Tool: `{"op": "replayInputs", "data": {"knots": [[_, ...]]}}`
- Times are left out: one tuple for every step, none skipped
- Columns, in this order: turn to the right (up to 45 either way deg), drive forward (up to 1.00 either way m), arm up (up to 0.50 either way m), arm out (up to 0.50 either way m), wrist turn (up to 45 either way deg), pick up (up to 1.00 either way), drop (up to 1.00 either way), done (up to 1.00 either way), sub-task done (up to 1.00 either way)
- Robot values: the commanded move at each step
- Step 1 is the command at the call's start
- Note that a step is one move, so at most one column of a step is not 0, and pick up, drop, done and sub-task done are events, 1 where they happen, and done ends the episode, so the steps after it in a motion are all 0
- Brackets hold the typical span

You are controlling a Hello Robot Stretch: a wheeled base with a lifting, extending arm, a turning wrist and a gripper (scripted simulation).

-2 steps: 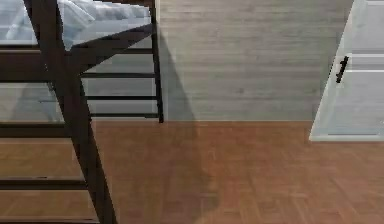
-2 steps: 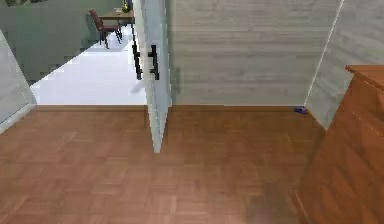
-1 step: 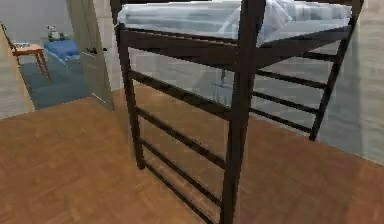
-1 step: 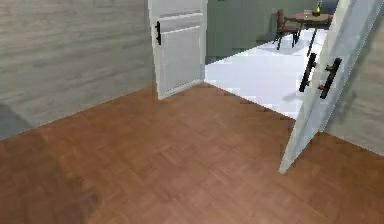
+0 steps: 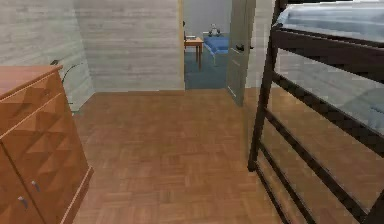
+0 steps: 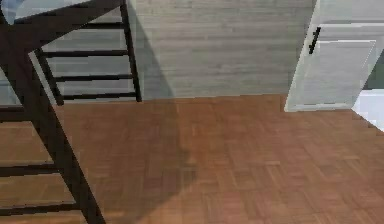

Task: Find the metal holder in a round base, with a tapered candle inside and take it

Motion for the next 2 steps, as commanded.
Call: {"op": "replayInputs", "data": {"knots": [[0.0, 1.00, 0.00, 0.00, 0.0, 0.00, 0.00, 0.00, 0.00], [0.0, 0.95, 0.00, 0.00, 0.0, 0.00, 0.00, 0.00, 0.00]]}}
